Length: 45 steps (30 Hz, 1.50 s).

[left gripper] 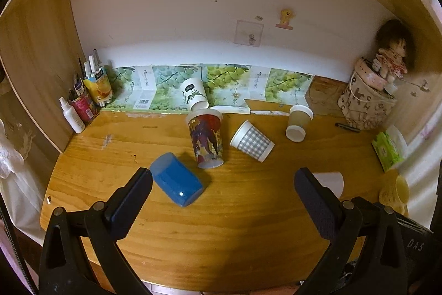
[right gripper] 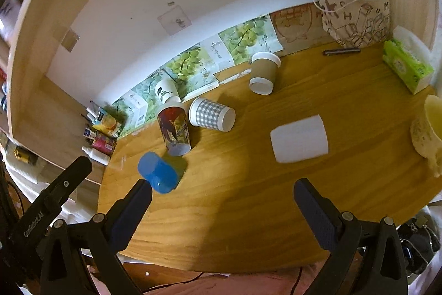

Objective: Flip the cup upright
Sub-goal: 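Move the right tool down toward the checkered paper cup lying on its side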

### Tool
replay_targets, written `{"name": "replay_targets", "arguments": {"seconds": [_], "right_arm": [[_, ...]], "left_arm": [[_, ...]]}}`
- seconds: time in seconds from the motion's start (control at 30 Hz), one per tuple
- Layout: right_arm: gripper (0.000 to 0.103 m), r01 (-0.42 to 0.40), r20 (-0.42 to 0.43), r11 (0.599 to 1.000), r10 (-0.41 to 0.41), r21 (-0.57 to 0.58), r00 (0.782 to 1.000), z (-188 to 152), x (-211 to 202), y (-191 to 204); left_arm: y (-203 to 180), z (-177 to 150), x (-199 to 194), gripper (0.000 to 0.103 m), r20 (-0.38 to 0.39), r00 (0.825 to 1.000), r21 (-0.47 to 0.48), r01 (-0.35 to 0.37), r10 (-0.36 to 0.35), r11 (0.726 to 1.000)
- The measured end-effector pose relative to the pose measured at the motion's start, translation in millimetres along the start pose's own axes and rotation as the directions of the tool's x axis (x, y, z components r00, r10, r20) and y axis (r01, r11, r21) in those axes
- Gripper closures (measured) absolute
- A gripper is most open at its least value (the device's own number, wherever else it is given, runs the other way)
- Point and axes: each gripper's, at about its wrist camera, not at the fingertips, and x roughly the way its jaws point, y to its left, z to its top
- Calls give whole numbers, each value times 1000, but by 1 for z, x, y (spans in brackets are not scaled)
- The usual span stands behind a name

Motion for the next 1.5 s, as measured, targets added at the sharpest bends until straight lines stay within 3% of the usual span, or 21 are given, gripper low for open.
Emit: {"name": "replay_targets", "arguments": {"seconds": [0.33,0.67,0.97,1.27,1.5], "right_arm": [[0,-41,-123,993,54,107,991,39,35,-51],[0,-73,-262,979,122,190,957,58,80,-82],[0,-64,-328,984,117,168,937,72,105,-86],[0,-25,-343,999,37,40,939,94,125,-76],[0,-20,-359,998,-2,-58,933,104,137,-66]], "left_arm": [[-35,18,50,1,-119,992,5,-29,30,1000],[-61,21,108,1,-276,959,15,-56,59,998],[-58,28,155,1,-387,922,-139,-57,-1,989],[-61,28,197,1,-451,884,-316,-30,-122,948],[-60,29,227,1,-469,871,-379,-50,-146,924]]}}
